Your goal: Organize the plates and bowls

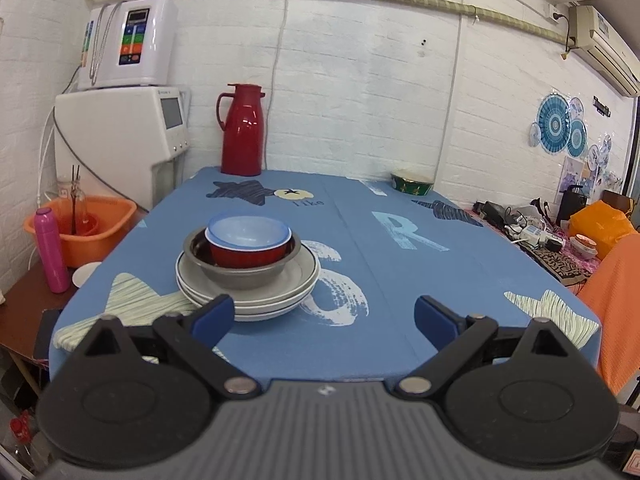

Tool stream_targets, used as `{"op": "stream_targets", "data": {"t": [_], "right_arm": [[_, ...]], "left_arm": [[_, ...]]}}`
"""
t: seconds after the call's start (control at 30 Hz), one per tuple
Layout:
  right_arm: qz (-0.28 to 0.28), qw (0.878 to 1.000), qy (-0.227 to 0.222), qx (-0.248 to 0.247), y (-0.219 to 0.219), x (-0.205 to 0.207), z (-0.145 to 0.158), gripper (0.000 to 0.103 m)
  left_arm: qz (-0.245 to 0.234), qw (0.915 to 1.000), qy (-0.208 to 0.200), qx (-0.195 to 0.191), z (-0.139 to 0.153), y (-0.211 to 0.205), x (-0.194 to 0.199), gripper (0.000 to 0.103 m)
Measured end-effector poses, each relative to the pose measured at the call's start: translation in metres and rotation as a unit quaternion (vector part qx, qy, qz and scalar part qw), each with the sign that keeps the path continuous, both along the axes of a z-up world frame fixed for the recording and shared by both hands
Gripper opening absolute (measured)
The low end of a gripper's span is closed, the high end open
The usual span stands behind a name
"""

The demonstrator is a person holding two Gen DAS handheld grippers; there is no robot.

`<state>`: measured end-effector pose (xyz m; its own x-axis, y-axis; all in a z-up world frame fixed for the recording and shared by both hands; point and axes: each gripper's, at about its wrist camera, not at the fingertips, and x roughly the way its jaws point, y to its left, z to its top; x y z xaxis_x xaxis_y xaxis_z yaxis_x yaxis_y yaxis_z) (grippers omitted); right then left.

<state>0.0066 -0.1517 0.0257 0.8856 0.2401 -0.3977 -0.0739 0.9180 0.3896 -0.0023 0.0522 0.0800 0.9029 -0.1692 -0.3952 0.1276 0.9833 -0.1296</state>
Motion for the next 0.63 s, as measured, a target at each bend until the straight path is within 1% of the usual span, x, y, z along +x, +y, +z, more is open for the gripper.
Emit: {"op": "stream_targets", "data": {"t": [0.13,0.23,0.4,0.47,0.53,0.63], "right_arm": [[-0.029,1.000,-0.003,0.007,-0.017,-0.022,-0.012,0.041],[-0.051,0.999,-0.012,0.003,-0.024,-0.031,-0.014,0.044],[-0.050,0.998,-0.037,-0.017,-0.018,-0.037,-0.008,0.044],[-0.046,0.998,-0.039,-0.026,-0.014,-0.038,-0.008,0.044],[-0.041,0.998,-0.037,-0.025,-0.013,-0.038,-0.010,0.044],[-0.041,0.998,-0.035,-0.023,-0.014,-0.038,-0.012,0.044]], "left_arm": [[0.007,0.9999,-0.002,0.014,-0.006,-0.009,-0.001,0.096],[0.003,0.9997,0.011,0.023,-0.011,-0.015,0.001,0.096],[0.004,0.9996,0.024,0.017,-0.014,-0.014,0.004,0.096],[0.006,0.9998,0.015,0.010,-0.015,-0.010,0.002,0.096],[0.011,0.9999,0.010,0.005,-0.015,-0.007,0.001,0.096],[0.018,0.9998,0.008,0.008,-0.014,-0.007,0.001,0.096]]}}
